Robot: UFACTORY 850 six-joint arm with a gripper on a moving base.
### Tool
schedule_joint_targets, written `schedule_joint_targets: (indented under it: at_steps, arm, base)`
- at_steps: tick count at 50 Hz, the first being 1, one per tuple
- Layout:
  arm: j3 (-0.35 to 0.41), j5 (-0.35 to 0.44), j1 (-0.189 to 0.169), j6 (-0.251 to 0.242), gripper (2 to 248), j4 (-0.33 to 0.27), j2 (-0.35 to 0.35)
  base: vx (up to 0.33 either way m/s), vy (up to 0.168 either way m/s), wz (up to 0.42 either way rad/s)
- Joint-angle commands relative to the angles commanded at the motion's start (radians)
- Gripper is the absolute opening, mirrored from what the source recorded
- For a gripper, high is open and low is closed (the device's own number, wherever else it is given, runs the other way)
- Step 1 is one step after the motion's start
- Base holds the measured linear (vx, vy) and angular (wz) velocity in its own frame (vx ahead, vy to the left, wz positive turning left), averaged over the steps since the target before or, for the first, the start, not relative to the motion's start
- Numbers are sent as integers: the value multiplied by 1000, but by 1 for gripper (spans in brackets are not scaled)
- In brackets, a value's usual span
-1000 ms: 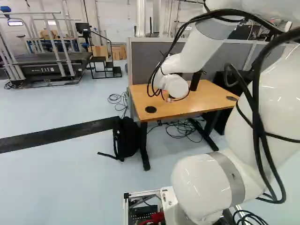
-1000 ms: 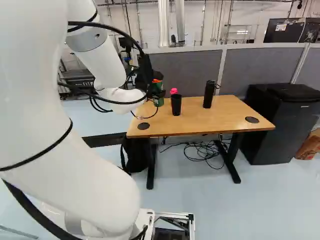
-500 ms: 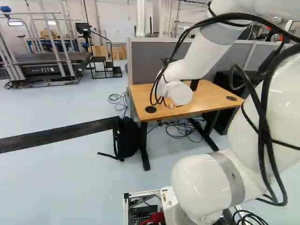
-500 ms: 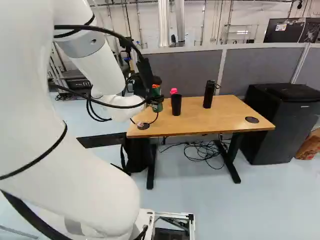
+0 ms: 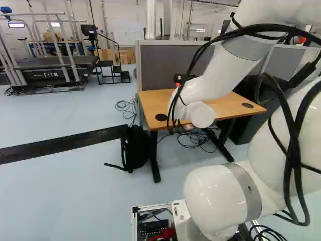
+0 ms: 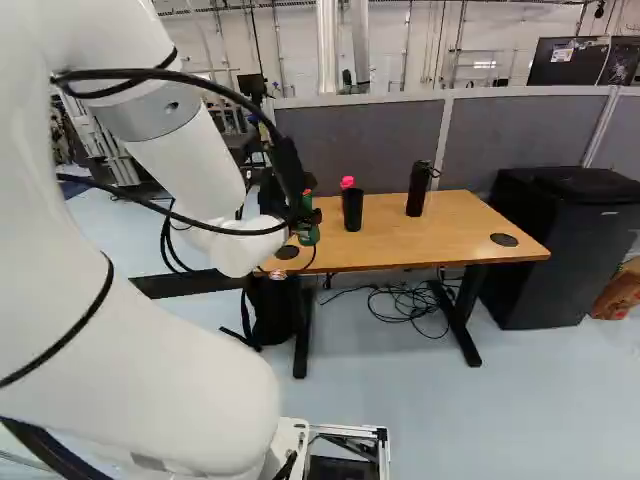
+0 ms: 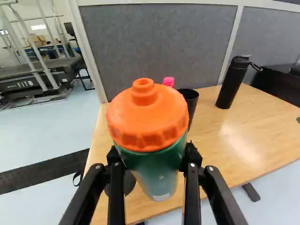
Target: Pick up the green bottle from the table
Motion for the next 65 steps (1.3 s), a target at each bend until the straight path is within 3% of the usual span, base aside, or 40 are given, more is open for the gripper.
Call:
schedule_joint_targets:
  at_steps: [32,65]
  arm:
    - [128,10,-15,0,113,-114,65]
    - [148,12,-17,0,113,-132,75]
  base:
    - [0,0,0]
    - [0,0,0]
